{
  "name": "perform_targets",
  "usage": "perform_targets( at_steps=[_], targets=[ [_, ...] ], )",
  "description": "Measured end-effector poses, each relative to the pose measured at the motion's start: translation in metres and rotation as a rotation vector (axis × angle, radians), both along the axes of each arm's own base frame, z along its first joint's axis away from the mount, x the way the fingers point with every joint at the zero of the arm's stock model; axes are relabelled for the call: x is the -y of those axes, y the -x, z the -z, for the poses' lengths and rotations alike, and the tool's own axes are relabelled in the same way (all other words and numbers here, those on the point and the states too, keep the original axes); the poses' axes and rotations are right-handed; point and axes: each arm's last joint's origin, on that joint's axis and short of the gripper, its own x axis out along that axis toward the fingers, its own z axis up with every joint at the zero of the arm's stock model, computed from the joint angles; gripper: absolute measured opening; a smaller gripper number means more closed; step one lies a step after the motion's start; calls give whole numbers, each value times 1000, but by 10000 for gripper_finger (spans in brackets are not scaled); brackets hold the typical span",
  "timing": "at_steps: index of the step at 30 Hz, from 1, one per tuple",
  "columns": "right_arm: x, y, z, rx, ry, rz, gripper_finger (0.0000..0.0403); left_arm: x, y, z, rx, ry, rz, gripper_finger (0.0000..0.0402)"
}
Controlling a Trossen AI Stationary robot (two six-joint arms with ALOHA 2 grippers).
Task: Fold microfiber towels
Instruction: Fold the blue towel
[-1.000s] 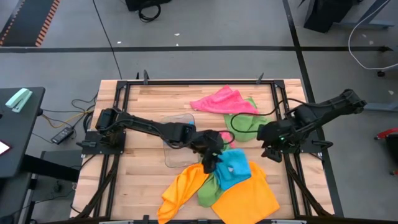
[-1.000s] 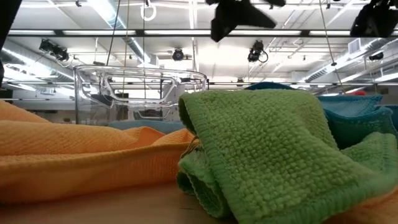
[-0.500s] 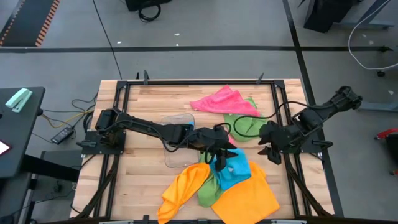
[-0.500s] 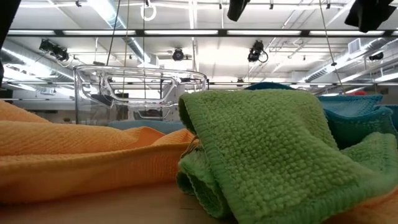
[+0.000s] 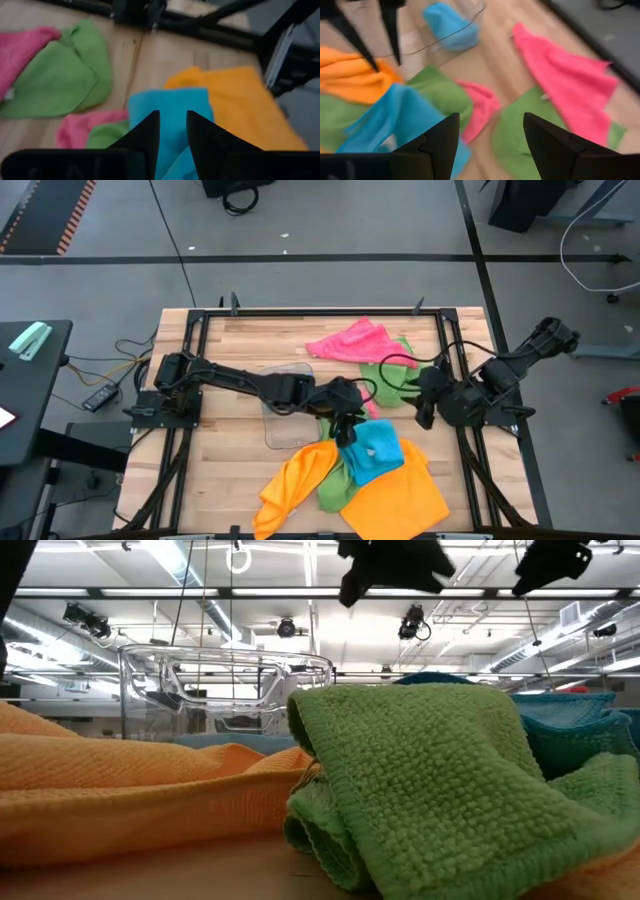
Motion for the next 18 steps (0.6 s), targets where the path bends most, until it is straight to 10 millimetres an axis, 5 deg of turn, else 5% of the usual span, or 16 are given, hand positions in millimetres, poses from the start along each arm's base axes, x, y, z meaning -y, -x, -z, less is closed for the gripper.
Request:
perform_targets(
  at_steps=[6,18],
  targets=[
    [3,-18,11,-27,18,132,229,-5,2,4,-51,-46,20,103],
    [-5,-51,43,-106,-341,462,229,-1,13,15,-202,-128,88,99]
  ],
)
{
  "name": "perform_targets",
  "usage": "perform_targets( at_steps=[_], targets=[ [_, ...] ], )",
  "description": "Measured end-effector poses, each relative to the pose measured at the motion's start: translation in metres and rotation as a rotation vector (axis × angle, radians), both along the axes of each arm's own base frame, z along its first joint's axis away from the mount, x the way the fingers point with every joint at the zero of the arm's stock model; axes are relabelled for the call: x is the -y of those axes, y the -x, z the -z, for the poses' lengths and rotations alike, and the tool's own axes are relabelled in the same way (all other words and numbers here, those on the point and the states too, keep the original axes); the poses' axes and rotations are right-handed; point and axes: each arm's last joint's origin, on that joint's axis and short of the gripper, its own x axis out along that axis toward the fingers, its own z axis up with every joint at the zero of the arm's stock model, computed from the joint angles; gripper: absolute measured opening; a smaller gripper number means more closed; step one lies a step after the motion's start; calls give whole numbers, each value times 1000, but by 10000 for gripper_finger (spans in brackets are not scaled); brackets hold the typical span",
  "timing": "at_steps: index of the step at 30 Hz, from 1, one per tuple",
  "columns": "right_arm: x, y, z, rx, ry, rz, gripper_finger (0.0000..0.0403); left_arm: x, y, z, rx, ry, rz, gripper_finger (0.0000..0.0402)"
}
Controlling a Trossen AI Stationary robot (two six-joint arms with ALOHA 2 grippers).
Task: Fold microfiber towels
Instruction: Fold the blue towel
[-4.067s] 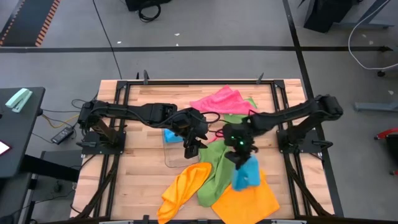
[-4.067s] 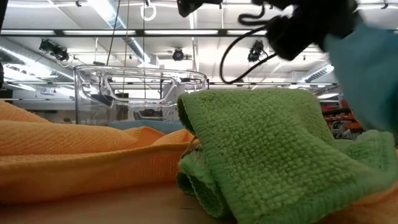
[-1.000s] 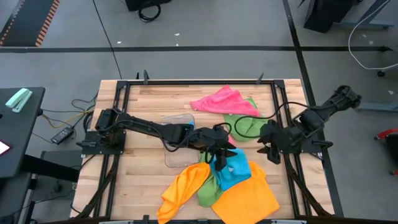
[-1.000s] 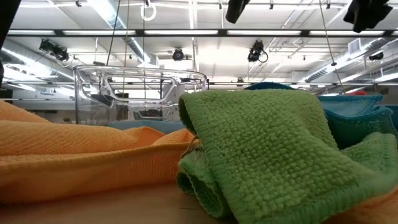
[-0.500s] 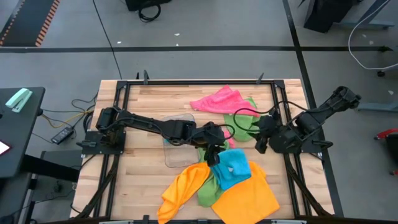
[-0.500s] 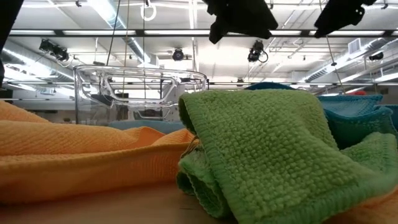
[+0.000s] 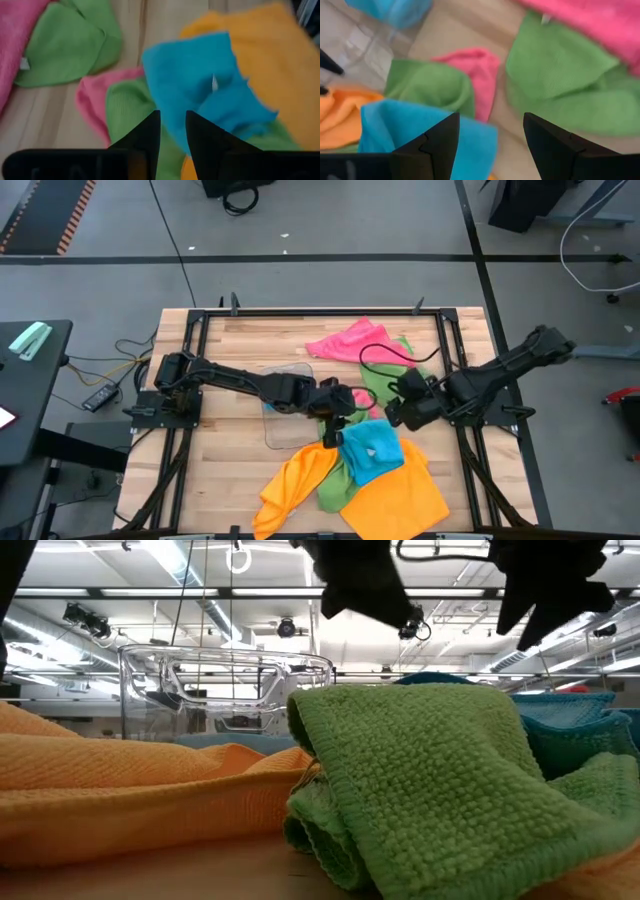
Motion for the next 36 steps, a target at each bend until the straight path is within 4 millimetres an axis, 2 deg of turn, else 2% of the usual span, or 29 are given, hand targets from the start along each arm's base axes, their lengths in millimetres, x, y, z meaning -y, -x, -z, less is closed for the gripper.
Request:
perform_targets(
  at_steps=[6,11,20,26,31,36],
  targets=[
    [-6,-10,10,-35,-44,-4,229,2,5,4,-62,-41,44,94],
    [-6,-9,10,-54,-30,-41,229,2,4,3,-47,-40,43,93],
    [-11,-2,10,-194,133,-384,229,0,-2,-2,30,-21,26,80],
    [-24,11,8,-239,167,-528,229,7,-10,-13,173,90,-43,86],
    [-35,30,-4,-168,154,-627,229,23,-13,-21,273,108,1,81],
    [-43,56,-19,-60,101,-695,229,38,-11,-24,302,106,45,70]
  ],
)
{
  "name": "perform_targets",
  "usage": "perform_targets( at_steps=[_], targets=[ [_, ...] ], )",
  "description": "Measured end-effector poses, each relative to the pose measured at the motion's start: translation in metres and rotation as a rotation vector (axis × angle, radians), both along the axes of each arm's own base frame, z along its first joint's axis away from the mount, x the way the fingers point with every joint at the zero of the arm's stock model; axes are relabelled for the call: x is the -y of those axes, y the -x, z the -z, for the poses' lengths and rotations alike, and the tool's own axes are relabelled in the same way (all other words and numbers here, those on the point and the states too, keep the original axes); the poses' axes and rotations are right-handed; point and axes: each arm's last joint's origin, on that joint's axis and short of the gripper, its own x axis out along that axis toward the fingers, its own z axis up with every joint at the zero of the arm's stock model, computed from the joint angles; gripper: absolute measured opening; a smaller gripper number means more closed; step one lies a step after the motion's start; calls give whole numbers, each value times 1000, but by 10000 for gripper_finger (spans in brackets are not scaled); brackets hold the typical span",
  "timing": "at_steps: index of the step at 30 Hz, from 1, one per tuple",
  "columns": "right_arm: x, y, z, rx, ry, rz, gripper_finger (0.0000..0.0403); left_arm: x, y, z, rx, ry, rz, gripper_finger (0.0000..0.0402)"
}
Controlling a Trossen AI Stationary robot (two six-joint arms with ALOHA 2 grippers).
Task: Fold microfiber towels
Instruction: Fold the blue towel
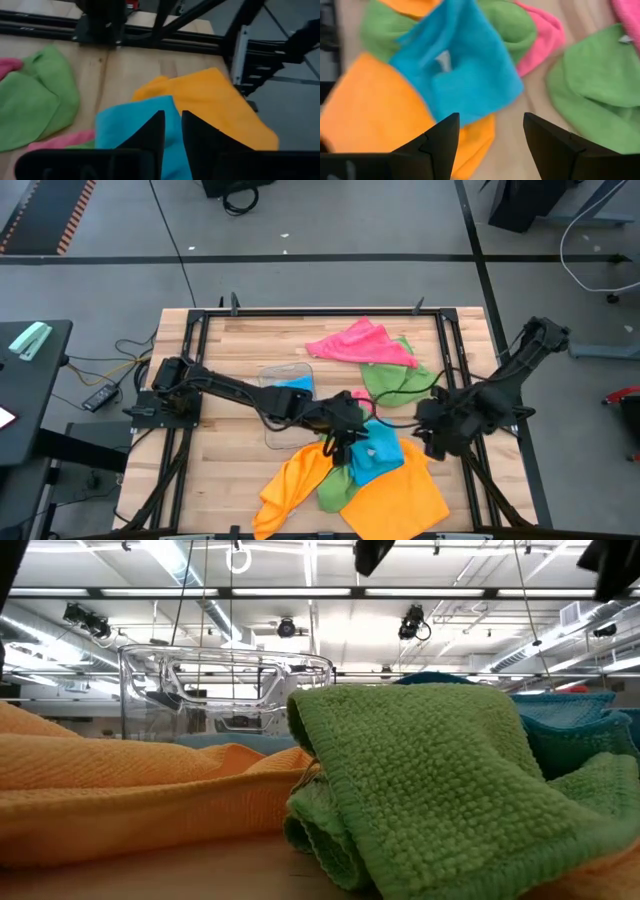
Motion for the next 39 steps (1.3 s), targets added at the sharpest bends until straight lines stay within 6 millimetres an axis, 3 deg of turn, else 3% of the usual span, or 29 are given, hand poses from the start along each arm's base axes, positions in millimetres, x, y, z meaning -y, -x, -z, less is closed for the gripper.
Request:
perform_targets(
  at_steps=[5,13,18,26,34,39],
  targets=[
    [-4,16,-8,95,-17,4,229,1,0,0,-2,51,-57,67],
    [-19,22,-6,179,5,36,229,-4,-1,0,-15,199,-154,89],
    [-21,22,-7,217,-4,37,229,-1,-11,17,-57,211,-150,96],
    [-19,23,-12,268,-54,95,229,6,-39,61,-137,-103,24,96],
    [-25,18,-12,324,-80,132,229,0,-33,81,-298,-249,184,96],
    [-25,16,-14,364,-79,150,229,0,-30,82,-323,-313,229,120]
  ],
)
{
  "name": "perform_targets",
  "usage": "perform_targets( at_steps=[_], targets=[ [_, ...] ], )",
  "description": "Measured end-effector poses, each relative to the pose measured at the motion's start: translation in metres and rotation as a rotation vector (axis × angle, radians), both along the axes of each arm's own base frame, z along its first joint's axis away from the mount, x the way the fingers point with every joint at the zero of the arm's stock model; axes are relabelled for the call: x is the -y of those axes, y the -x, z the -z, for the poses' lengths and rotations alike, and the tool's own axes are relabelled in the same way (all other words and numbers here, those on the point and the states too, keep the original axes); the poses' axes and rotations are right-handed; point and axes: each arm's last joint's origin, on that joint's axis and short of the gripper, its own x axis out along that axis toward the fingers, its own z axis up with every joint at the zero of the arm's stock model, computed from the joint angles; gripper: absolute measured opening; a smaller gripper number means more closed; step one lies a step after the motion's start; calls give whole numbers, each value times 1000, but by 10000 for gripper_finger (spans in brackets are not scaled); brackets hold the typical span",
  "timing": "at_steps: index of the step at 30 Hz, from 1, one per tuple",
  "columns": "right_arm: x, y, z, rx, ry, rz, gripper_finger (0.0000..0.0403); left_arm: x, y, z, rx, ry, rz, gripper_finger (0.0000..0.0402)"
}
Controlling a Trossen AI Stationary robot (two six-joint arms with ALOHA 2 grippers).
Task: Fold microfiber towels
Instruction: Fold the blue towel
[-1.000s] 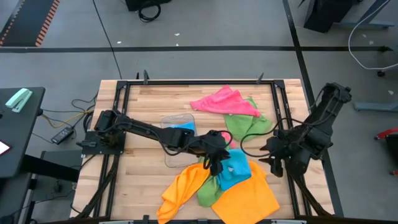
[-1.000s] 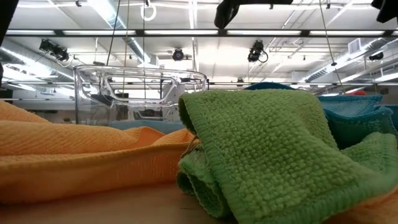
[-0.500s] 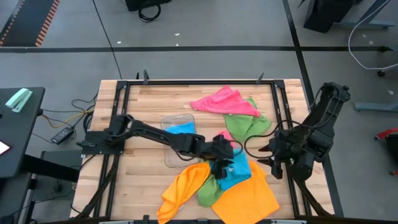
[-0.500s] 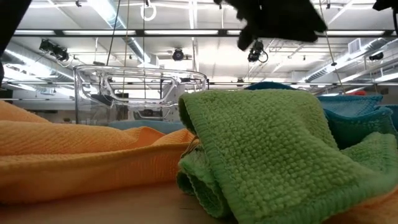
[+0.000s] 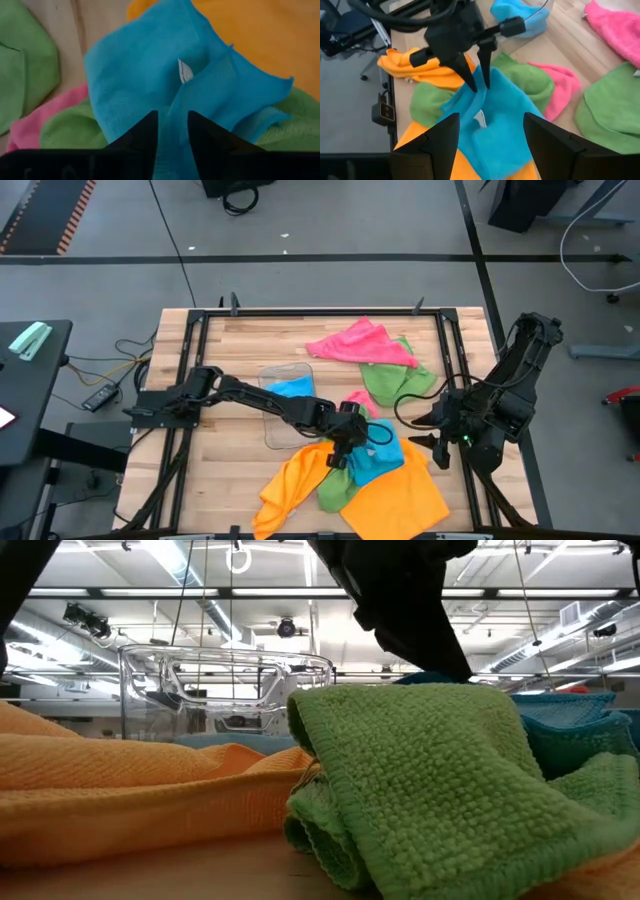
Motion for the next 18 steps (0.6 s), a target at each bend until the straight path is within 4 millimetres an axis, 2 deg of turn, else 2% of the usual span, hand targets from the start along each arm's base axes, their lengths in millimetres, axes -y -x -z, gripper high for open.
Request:
perform_targets(
  at_steps=[5,8,12,18],
  targets=[
    [0,0,0,6,-4,8,229,2,-3,-2,38,5,52,156],
    [0,0,0,8,-9,13,229,5,-2,-2,41,-20,96,164],
    [0,0,0,17,-4,20,229,5,-2,8,1,-55,107,157],
    [0,0,-1,21,-15,27,229,3,-3,14,-12,-93,70,126]
  ],
)
